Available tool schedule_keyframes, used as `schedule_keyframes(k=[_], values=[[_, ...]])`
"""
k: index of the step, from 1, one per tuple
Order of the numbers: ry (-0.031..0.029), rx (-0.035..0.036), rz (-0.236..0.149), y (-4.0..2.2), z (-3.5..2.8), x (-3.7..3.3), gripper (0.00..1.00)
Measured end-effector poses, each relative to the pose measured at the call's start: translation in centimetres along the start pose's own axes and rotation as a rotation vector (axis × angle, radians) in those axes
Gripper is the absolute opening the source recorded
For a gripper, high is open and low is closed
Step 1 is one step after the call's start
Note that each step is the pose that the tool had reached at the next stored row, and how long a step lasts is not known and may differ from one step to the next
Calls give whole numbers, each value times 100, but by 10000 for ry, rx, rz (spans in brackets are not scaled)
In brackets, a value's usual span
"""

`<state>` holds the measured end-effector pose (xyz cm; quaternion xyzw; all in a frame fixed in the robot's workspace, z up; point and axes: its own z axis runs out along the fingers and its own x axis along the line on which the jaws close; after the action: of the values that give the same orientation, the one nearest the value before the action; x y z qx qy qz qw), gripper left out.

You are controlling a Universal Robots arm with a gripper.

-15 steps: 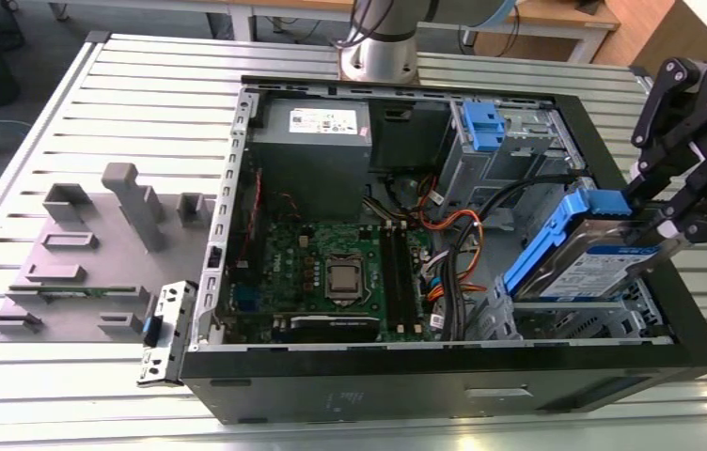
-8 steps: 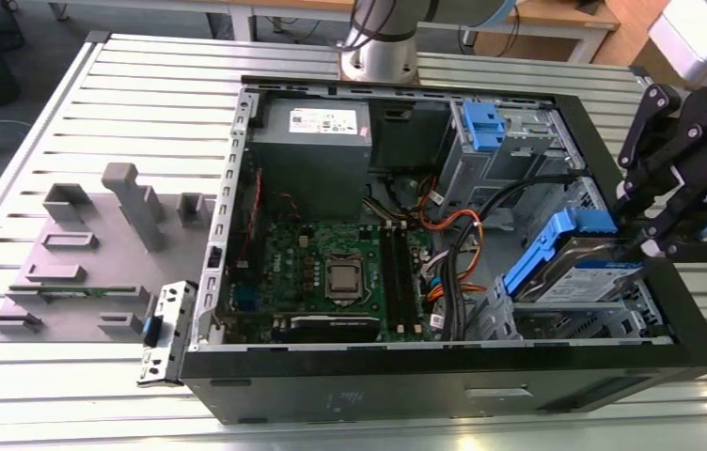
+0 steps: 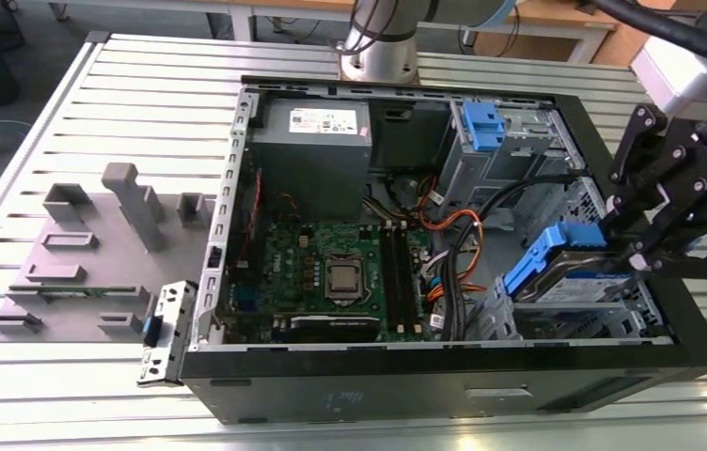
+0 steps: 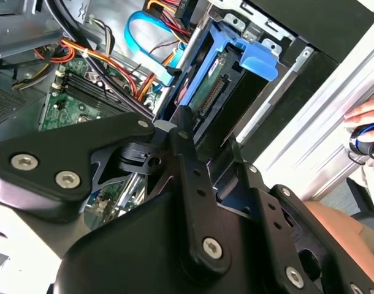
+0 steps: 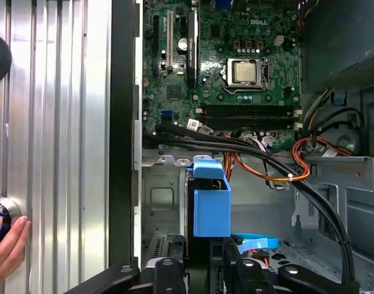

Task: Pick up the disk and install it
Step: 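Insert the disk into the insertion slot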

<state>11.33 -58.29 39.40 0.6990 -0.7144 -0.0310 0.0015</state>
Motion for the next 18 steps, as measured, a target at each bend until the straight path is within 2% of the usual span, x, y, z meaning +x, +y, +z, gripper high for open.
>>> schedule_keyframes(k=[10,18], values=[[5,-7,1,-9,176,31,35],[-2,-6,0,-9,185,32,36]])
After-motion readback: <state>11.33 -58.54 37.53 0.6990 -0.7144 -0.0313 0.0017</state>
